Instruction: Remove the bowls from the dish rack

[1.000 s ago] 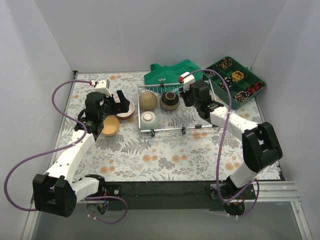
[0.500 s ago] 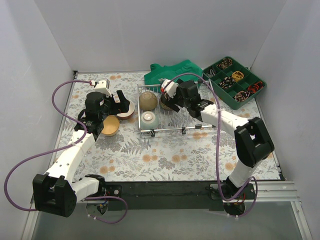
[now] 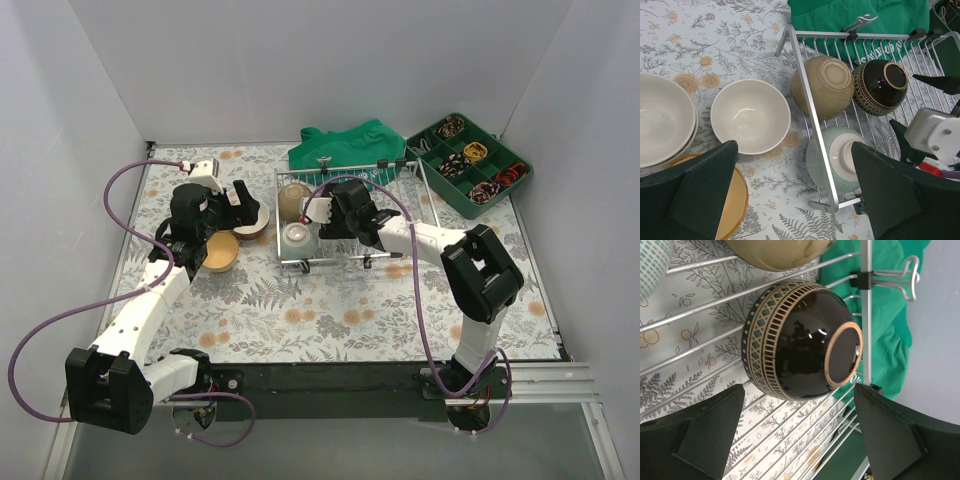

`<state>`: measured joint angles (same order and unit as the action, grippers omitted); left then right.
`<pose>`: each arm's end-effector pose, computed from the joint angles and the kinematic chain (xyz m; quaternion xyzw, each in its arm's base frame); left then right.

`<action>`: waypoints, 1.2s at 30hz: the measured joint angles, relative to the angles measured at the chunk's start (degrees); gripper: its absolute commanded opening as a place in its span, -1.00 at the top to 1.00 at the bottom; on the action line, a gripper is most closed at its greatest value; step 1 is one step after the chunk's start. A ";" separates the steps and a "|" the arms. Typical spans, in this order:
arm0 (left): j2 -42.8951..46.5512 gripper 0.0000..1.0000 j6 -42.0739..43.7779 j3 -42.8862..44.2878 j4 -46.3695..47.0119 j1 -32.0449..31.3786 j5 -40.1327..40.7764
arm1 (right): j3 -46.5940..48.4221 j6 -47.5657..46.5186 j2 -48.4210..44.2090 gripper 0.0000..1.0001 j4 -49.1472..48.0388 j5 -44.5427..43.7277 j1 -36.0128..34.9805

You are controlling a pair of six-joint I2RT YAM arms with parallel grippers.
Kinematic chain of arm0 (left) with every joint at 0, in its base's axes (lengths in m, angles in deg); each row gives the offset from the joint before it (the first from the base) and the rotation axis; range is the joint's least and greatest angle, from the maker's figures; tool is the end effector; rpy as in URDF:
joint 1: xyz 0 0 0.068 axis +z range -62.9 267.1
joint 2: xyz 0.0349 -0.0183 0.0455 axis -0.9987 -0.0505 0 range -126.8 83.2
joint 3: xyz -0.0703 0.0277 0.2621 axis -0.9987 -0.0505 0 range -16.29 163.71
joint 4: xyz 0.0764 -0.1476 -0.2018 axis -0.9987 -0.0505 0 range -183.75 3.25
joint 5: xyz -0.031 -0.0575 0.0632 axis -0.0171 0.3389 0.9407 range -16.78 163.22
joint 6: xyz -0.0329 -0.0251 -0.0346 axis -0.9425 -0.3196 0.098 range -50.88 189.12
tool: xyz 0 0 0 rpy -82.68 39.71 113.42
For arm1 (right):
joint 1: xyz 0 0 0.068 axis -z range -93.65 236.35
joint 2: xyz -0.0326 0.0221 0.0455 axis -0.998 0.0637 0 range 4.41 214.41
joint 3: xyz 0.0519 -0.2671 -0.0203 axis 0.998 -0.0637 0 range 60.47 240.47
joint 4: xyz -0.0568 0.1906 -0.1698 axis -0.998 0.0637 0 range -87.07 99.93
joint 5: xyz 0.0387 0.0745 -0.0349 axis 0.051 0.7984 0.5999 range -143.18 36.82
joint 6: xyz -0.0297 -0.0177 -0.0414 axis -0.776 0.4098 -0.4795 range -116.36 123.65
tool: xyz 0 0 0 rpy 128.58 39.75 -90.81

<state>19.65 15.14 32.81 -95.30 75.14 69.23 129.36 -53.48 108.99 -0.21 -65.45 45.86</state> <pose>0.2495 -0.0553 0.3040 -0.2808 0.7849 -0.3245 0.4469 0.3184 0.2619 0.2163 -0.6223 0.6129 -0.1618 0.4592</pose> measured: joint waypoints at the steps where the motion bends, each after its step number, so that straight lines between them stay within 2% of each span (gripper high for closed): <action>1: 0.00 -0.96 0.00 0.00 0.00 0.00 0.00 | 0.17 -0.39 0.57 -0.97 -0.15 -0.13 -0.11; 8: 0.00 -0.96 0.02 0.00 0.00 0.00 -0.02 | 1.11 -3.15 3.65 -0.97 -0.85 -1.53 -0.76; 18: -0.22 -0.96 0.02 0.00 0.02 0.00 -0.09 | 1.22 -6.95 6.93 -0.97 -7.04 -4.83 -1.38; 23: -0.46 -0.96 0.02 0.00 0.00 0.00 -0.11 | 1.22 -8.96 8.63 -0.90 -10.64 -7.56 -1.70; 27: -0.48 -0.96 0.02 0.00 0.02 0.00 -0.13 | 1.18 -10.19 9.79 -0.66 -13.22 -9.88 -2.12; 33: -0.48 -0.96 0.02 0.00 0.00 0.00 -0.13 | -1.14 -11.87 10.29 -0.02 -18.49 -12.31 -2.75; 36: -0.48 -0.96 0.02 0.00 0.02 0.00 -0.15 | -2.19 -12.11 10.29 0.13 -21.07 -13.40 -3.02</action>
<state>19.17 15.16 32.81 -95.28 75.14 69.08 127.17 -65.59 119.28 -21.28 -78.85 42.84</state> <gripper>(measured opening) 0.982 0.714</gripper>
